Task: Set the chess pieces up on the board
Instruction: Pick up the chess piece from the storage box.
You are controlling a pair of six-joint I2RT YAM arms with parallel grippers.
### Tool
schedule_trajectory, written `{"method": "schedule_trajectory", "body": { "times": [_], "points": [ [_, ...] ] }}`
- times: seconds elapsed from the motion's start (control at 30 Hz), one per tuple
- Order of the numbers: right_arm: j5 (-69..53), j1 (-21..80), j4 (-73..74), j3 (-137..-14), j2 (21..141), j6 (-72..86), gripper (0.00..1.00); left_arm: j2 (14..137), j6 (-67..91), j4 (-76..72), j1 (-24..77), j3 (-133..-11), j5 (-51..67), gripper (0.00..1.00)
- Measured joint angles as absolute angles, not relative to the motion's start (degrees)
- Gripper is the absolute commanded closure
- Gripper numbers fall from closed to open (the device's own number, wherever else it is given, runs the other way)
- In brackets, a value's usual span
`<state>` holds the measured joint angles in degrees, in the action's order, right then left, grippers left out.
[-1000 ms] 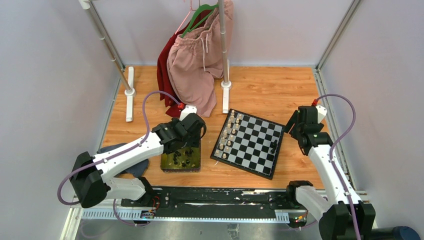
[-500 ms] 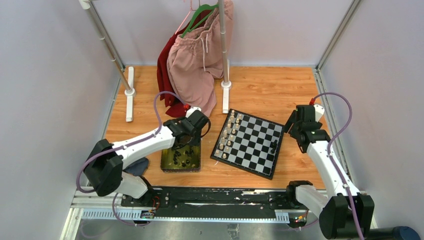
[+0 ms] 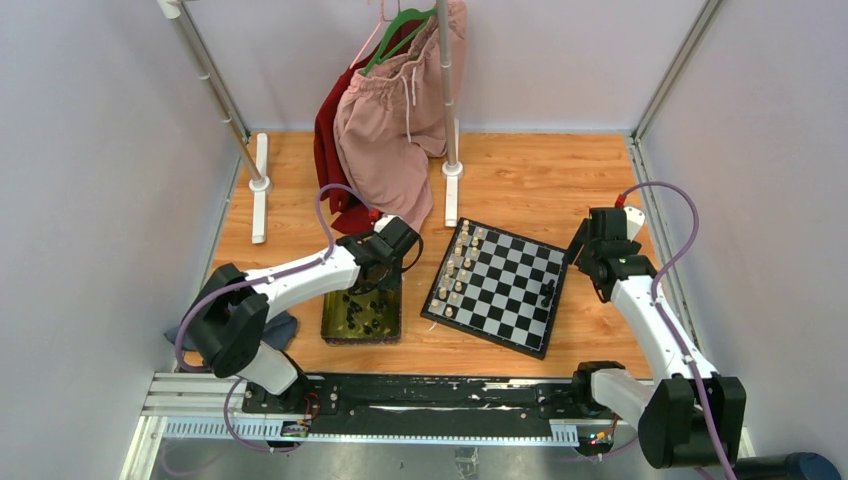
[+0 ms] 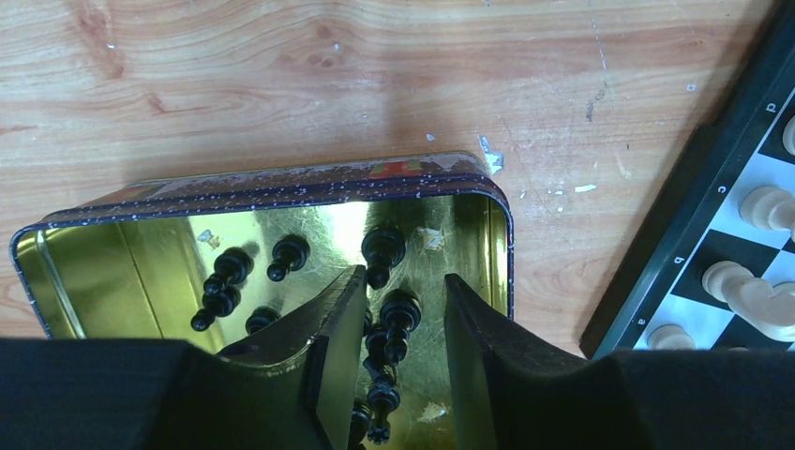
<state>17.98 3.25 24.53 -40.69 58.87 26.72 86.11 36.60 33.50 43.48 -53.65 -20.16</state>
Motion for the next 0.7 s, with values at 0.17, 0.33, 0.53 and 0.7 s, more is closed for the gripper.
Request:
{"method": "schedule_trajectory", "body": {
  "times": [0.17,0.33,0.53,0.7],
  "points": [
    [18.0,3.2,23.9,-40.7,59.2,26.2,0.23,87.0,36.8,32.9,43.2,-53.6,-19.7,0.63],
    [18.0,3.2,23.7,-40.7,59.3,25.8,0.23,87.7,37.1,32.4,43.1,-53.6,-19.3,0.63],
    [18.0,3.2,23.6,-40.7,59.4,25.7,0.23,88.5,37.5,31.7,42.7,-53.5,-19.0,0.64],
    [18.0,3.2,23.6,-40.7,59.4,25.6,0.23,88.6,37.7,31.4,42.3,-53.5,-19.0,0.73]
  ]
}}
